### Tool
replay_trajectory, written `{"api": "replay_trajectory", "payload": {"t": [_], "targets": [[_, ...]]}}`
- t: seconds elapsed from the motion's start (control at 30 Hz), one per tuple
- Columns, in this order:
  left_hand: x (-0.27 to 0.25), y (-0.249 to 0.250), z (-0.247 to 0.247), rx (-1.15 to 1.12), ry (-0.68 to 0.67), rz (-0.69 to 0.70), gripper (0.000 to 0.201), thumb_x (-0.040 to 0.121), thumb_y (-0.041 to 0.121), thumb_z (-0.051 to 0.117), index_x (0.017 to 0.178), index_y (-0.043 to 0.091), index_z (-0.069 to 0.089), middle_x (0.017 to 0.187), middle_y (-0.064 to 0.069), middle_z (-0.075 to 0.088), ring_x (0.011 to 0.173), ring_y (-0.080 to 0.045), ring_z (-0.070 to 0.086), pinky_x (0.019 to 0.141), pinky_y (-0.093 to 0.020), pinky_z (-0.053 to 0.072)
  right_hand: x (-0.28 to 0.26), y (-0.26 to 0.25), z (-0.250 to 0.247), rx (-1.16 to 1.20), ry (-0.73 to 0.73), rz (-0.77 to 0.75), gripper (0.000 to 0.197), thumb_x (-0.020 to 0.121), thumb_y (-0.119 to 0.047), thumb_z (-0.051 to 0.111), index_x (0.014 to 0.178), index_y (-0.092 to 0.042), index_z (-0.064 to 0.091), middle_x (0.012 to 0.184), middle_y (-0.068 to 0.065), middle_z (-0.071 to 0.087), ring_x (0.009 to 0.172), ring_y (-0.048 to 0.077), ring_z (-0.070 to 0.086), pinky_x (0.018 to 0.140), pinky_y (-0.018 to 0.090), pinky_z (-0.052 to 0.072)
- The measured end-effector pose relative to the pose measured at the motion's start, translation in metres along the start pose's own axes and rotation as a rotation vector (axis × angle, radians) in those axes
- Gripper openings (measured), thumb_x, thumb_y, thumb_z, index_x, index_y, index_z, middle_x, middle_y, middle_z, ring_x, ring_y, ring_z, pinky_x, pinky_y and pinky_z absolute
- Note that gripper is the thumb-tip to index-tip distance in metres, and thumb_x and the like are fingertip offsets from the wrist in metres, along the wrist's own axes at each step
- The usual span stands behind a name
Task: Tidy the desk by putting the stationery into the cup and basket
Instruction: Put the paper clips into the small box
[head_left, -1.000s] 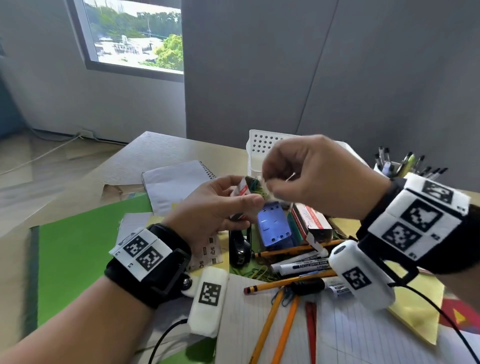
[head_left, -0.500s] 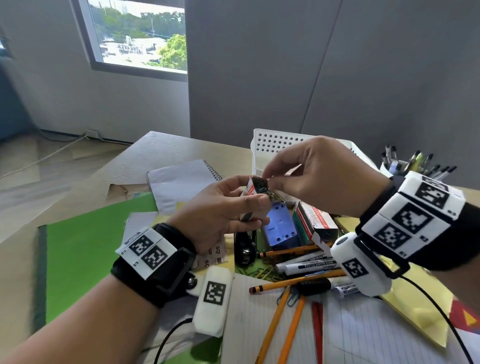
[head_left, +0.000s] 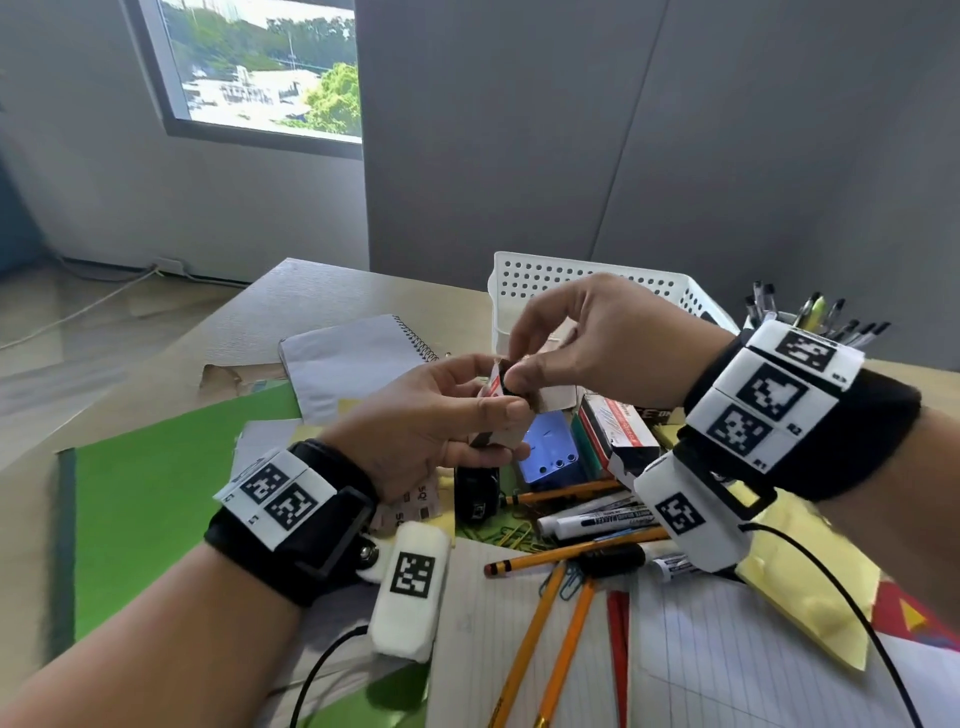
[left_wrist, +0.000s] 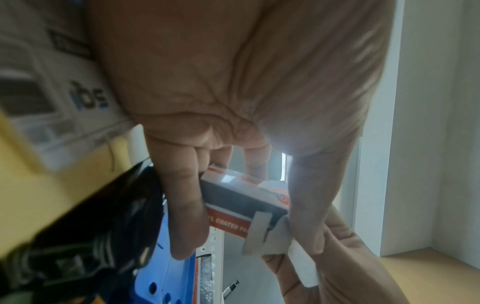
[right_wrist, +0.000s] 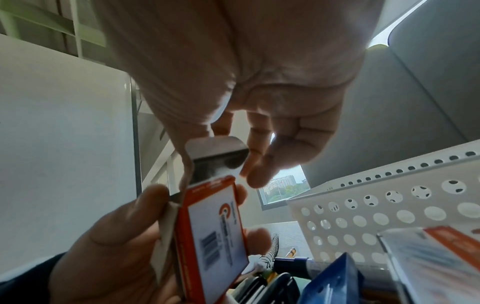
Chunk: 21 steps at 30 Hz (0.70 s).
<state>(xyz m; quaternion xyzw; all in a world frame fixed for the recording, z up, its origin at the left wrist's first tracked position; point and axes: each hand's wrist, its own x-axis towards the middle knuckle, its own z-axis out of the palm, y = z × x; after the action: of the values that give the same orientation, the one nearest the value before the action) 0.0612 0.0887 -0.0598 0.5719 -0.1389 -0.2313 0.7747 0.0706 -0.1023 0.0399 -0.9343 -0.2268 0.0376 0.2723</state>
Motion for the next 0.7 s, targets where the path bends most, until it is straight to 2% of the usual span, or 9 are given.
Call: {"api": "replay_trajectory", "payload": {"t": [0.07,0.13,0.23,0.3,0.37,0.47,0.57,0.63,0.7], "targets": [[0.000,0.001,0.001,-0.008,0.000,-0.011,0.041,0.073,0.023,0.084,0.112,0.019,0.074,0.106,-0.010,0.073,0.106,-0.047,0.070,0.073,-0.033,0.064,0.000,0.002,0.001,-0.010,0.070,-0.045,0.026,0.074,-0.044,0.086,0.083,-0.025,0.071,0.071,-0.022,0.067,0.057,0.001,0.063,0.056,0.018,0.052],[0.001,0.002,0.003,-0.032,0.025,-0.012,0.046,0.073,0.030,0.084,0.115,0.018,0.072,0.115,-0.018,0.072,0.106,-0.049,0.070,0.073,-0.033,0.065,-0.002,0.002,0.002,-0.007,0.138,-0.098,0.032,0.082,-0.047,0.078,0.079,-0.017,0.069,0.058,-0.016,0.060,0.046,0.003,0.052,0.046,0.013,0.040],[0.001,0.003,0.003,-0.125,0.070,-0.003,0.049,0.073,0.037,0.084,0.116,0.017,0.071,0.135,-0.028,0.060,0.101,-0.046,0.072,0.072,-0.032,0.065,-0.003,0.000,0.000,-0.067,0.111,-0.132,0.038,0.092,-0.053,0.062,0.082,-0.019,0.076,0.095,-0.007,0.066,0.080,0.009,0.063,0.071,0.028,0.053],[0.001,0.003,0.002,-0.135,0.053,0.000,0.053,0.079,0.038,0.081,0.124,0.015,0.067,0.136,-0.027,0.060,0.100,-0.044,0.073,0.072,-0.032,0.065,-0.005,-0.003,0.001,-0.152,-0.015,-0.107,0.035,0.097,-0.053,0.054,0.093,-0.029,0.078,0.120,-0.010,0.059,0.105,0.002,0.057,0.086,0.019,0.048],[0.000,0.003,0.003,-0.116,0.036,-0.001,0.055,0.081,0.039,0.080,0.127,0.014,0.065,0.130,-0.023,0.066,0.099,-0.043,0.073,0.071,-0.031,0.065,-0.007,-0.001,0.004,-0.155,-0.072,-0.084,0.030,0.098,-0.052,0.052,0.098,-0.035,0.078,0.133,-0.014,0.051,0.114,-0.001,0.049,0.097,0.024,0.046],[0.001,0.003,0.001,-0.145,0.089,0.012,0.055,0.078,0.036,0.083,0.126,0.014,0.067,0.131,-0.026,0.064,0.100,-0.045,0.072,0.072,-0.033,0.065,-0.014,0.000,0.009,-0.146,0.128,-0.126,0.022,0.095,-0.050,0.059,0.107,-0.039,0.074,0.133,-0.014,0.049,0.125,0.005,0.042,0.100,0.027,0.038],[0.002,0.002,-0.001,-0.149,0.153,0.038,0.050,0.083,0.033,0.079,0.126,0.012,0.065,0.119,-0.021,0.070,0.097,-0.043,0.074,0.075,-0.035,0.063,-0.033,-0.004,0.009,-0.212,0.343,-0.286,0.013,0.089,-0.043,0.068,0.093,-0.031,0.070,0.106,-0.012,0.058,0.102,0.005,0.053,0.085,0.016,0.041],[0.002,0.002,0.000,-0.145,0.170,0.046,0.050,0.081,0.033,0.078,0.124,0.012,0.064,0.111,-0.015,0.072,0.085,-0.036,0.076,0.073,-0.035,0.063,-0.050,-0.009,0.009,-0.258,0.123,-0.330,0.012,0.086,-0.040,0.068,0.081,-0.029,0.066,0.082,-0.017,0.058,0.078,0.004,0.056,0.068,0.020,0.049],[0.002,0.003,0.001,-0.131,0.170,0.039,0.051,0.077,0.035,0.080,0.121,0.013,0.065,0.115,-0.017,0.072,0.086,-0.037,0.075,0.072,-0.034,0.063,-0.065,-0.011,0.018,-0.420,-0.201,-0.237,0.010,0.089,-0.043,0.067,0.090,-0.034,0.069,0.085,-0.019,0.059,0.078,0.001,0.056,0.064,0.017,0.047]]}}
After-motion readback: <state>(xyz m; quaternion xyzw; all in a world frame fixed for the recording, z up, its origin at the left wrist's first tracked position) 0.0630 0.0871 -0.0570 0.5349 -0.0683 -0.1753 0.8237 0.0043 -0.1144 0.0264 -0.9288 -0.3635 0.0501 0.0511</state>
